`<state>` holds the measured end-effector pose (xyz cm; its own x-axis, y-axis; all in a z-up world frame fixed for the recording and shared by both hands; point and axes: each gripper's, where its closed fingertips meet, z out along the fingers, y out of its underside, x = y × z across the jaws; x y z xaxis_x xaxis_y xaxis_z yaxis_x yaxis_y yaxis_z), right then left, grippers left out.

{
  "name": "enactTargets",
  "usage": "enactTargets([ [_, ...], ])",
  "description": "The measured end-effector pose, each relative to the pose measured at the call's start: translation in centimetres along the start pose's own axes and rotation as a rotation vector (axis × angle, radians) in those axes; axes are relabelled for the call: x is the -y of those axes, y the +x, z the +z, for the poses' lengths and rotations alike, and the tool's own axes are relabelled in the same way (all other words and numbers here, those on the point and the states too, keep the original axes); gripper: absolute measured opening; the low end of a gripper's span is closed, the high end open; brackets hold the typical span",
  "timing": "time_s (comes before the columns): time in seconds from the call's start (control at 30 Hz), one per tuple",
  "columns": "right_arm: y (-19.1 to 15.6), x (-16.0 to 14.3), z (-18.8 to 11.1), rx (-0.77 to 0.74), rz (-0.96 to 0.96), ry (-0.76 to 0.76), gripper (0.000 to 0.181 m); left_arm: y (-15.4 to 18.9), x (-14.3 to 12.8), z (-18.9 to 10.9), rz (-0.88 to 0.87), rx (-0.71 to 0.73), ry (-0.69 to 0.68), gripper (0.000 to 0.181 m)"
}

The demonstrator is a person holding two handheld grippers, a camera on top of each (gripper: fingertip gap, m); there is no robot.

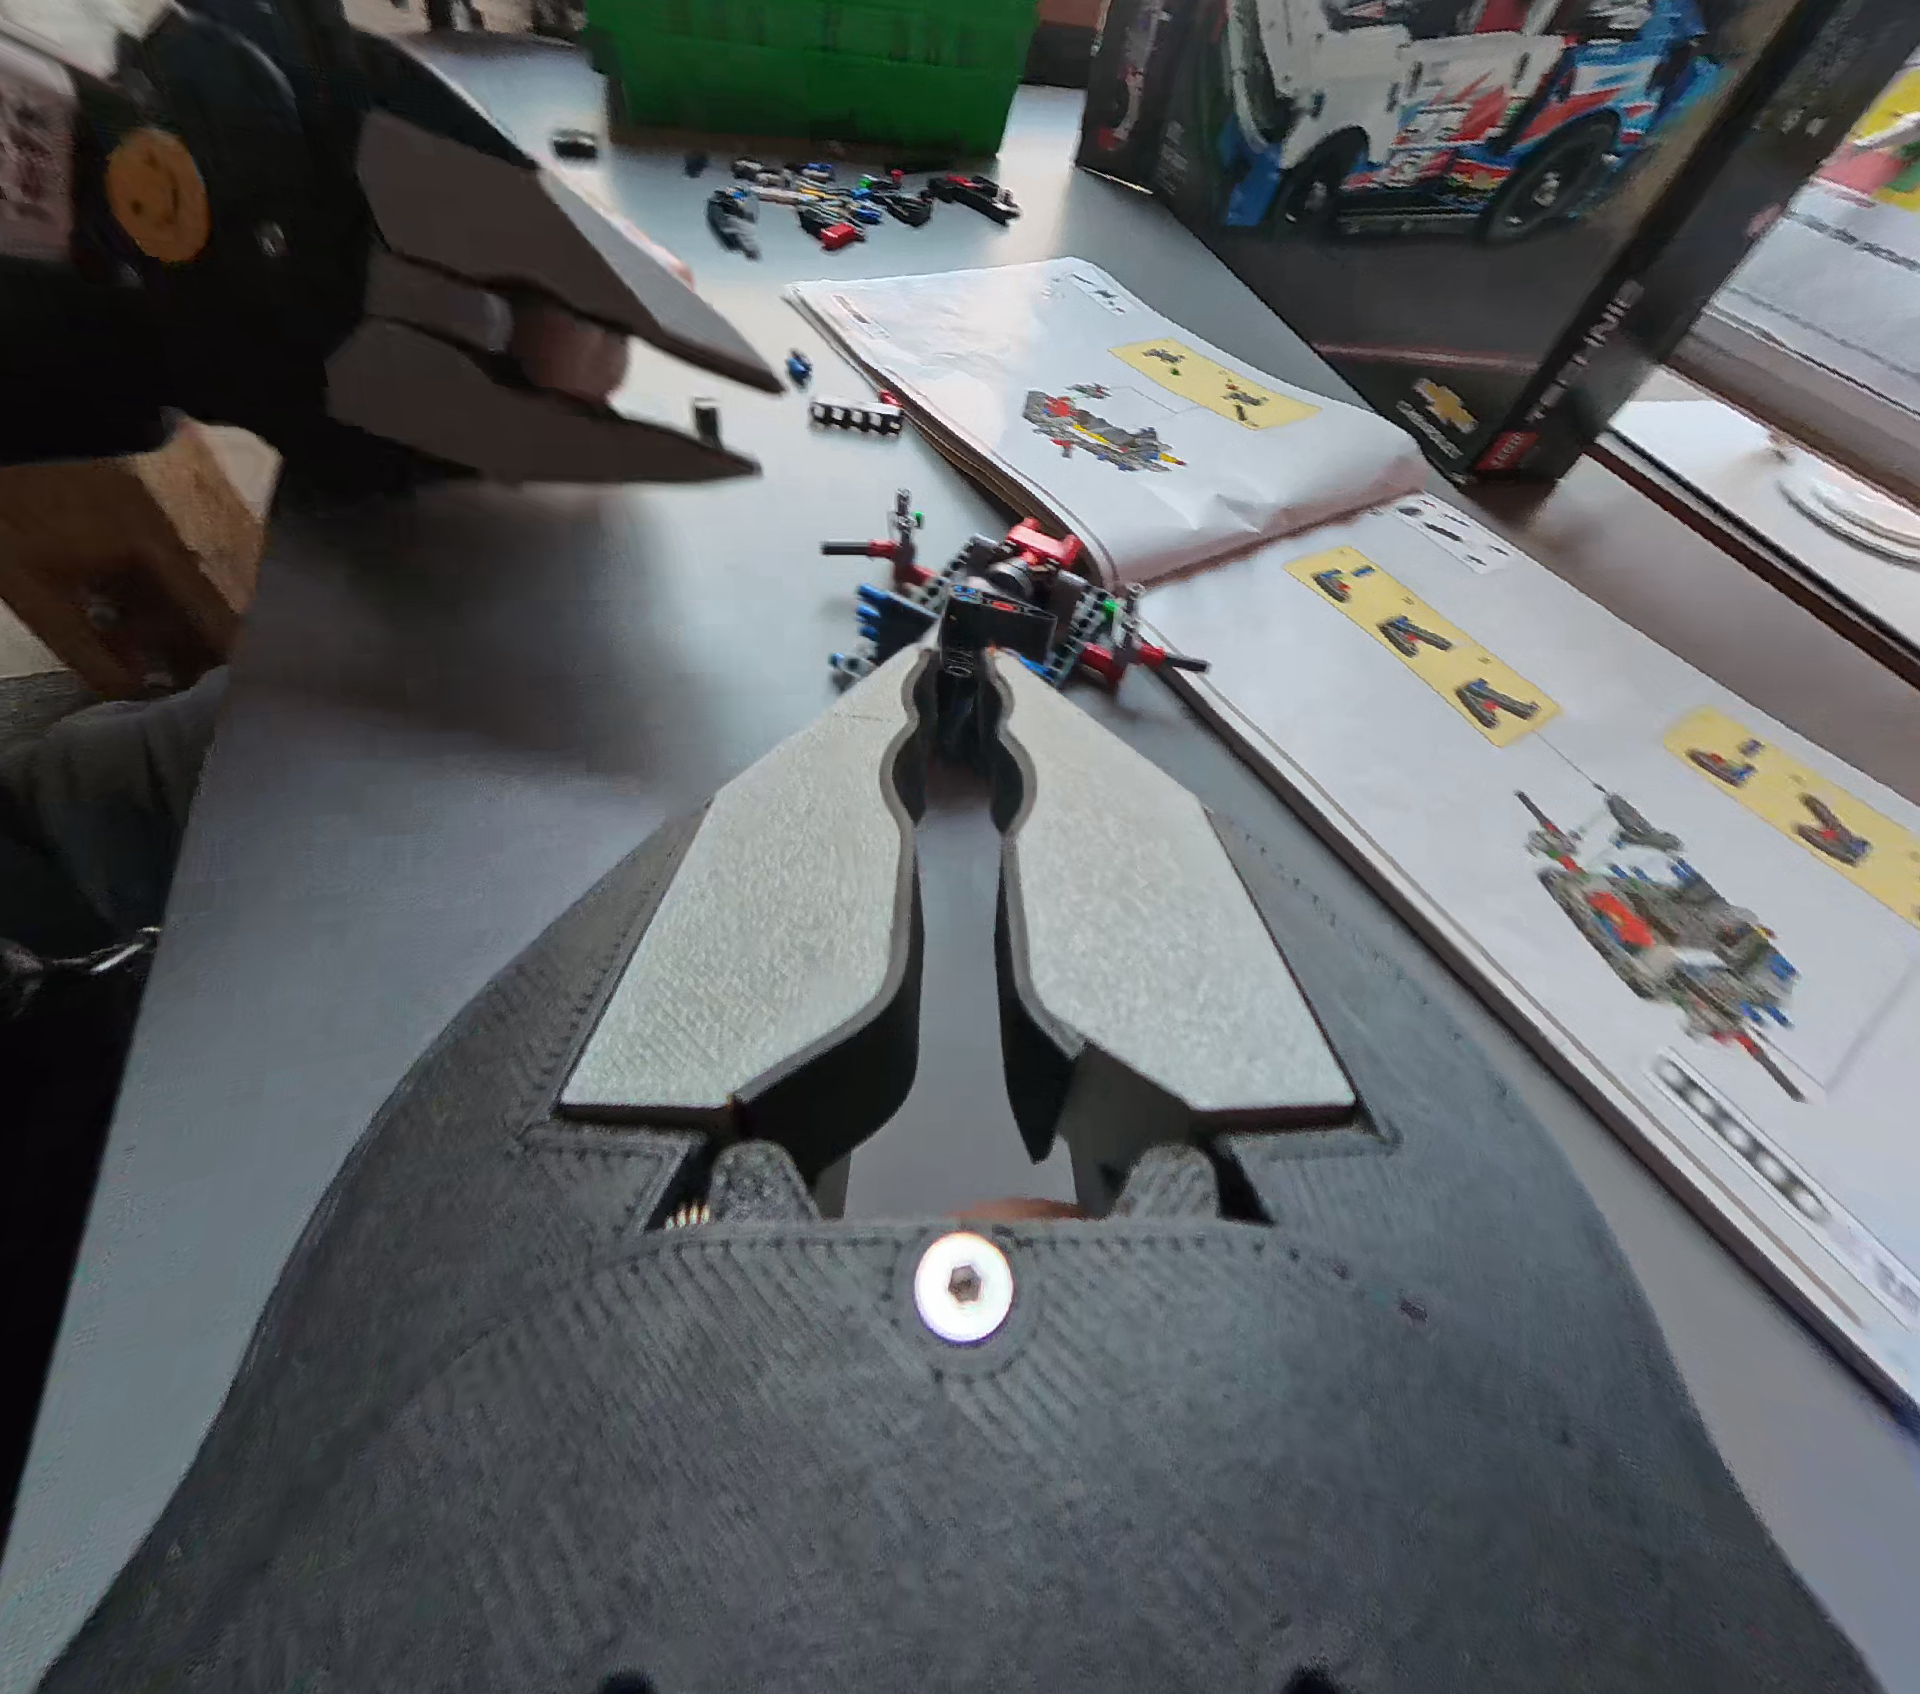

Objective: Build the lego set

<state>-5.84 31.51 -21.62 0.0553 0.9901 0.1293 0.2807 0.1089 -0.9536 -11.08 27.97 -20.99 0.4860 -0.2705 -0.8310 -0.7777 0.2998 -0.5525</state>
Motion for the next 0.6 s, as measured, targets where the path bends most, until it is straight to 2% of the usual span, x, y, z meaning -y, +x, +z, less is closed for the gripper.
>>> enactTargets([
  [0.07,2.1,-0.9,-1.2,-0.082,0.002,-0.029,0.004,-1.8,-3.6,0.2,-0.141,-0.067,-0.182,0.010],
  [0.13,3.7,-2.1,-2.2,-0.125,0.024,-0.076,0.004,-1.5,-6.7,0.4,-0.426,-0.238,-0.340,0.019],
  [0.17,4.3,-2.6,-2.5,-0.138,0.038,-0.092,0.004,-1.3,-7.3,0.6,-0.545,-0.305,-0.364,0.023],
  [0.23,5.2,-3.6,-3.0,-0.143,0.073,-0.132,0.004,-0.9,-7.6,0.9,-0.677,-0.431,-0.377,0.023],
  [0.37,6.1,-6.1,-3.7,-0.128,0.169,-0.239,0.005,0.3,-7.5,1.5,-0.713,-0.590,-0.394,0.032],
  [0.43,6.2,-6.4,-4.0,-0.124,0.191,-0.245,0.015,1.2,-7.5,1.7,-0.742,-0.632,-0.412,0.039],
  [0.6,6.2,-6.7,-4.7,-0.165,0.135,-0.293,0.025,2.5,-7.0,1.4,-0.758,-0.673,-0.410,0.031],
])
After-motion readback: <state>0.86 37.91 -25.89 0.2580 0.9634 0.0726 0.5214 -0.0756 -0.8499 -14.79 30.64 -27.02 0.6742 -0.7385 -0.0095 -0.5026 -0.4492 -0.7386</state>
